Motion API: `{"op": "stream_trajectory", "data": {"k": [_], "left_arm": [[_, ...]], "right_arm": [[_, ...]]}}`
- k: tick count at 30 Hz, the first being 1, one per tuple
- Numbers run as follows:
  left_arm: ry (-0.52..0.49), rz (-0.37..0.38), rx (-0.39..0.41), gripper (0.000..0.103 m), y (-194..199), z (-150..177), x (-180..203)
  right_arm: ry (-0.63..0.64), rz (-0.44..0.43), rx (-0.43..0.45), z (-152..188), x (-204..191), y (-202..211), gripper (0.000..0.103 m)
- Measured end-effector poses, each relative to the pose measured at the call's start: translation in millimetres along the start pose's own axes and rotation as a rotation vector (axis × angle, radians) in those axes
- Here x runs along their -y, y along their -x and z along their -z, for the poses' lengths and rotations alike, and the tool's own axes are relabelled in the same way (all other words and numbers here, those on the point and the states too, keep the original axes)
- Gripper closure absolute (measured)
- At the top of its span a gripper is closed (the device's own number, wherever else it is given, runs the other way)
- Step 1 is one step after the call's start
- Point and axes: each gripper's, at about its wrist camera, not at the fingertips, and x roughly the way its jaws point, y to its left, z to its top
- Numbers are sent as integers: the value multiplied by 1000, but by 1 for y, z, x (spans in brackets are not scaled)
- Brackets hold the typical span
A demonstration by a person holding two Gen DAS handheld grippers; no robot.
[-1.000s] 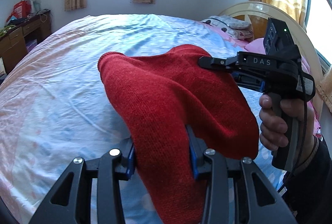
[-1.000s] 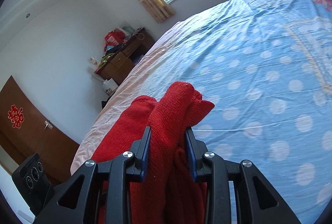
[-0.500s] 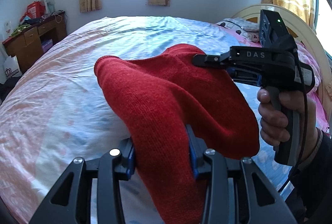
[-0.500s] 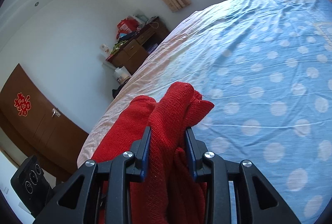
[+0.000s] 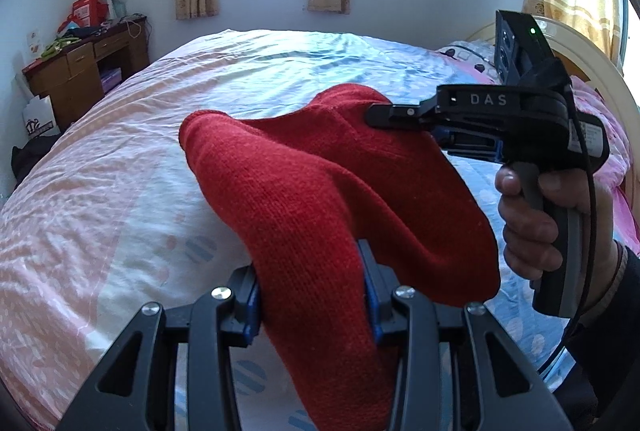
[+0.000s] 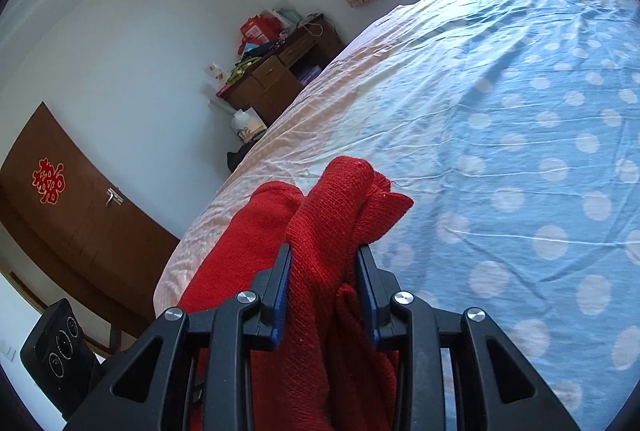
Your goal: Fold small clothes
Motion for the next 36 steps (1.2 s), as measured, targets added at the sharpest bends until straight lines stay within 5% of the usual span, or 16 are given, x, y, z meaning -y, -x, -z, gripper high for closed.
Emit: {"op": "stream_trajectory", "data": {"k": [14, 25, 36], "left_arm": [[30, -38, -25, 61, -1, 17, -18], [51, -55, -48, 60, -4, 38, -17], [67, -86, -46, 40, 1, 42, -19]], "right_arm": [[41, 0, -70, 3, -23, -41, 72], [-2, 20, -88, 6, -6, -43, 72], [3, 93, -96, 16, 5, -51, 70]]}}
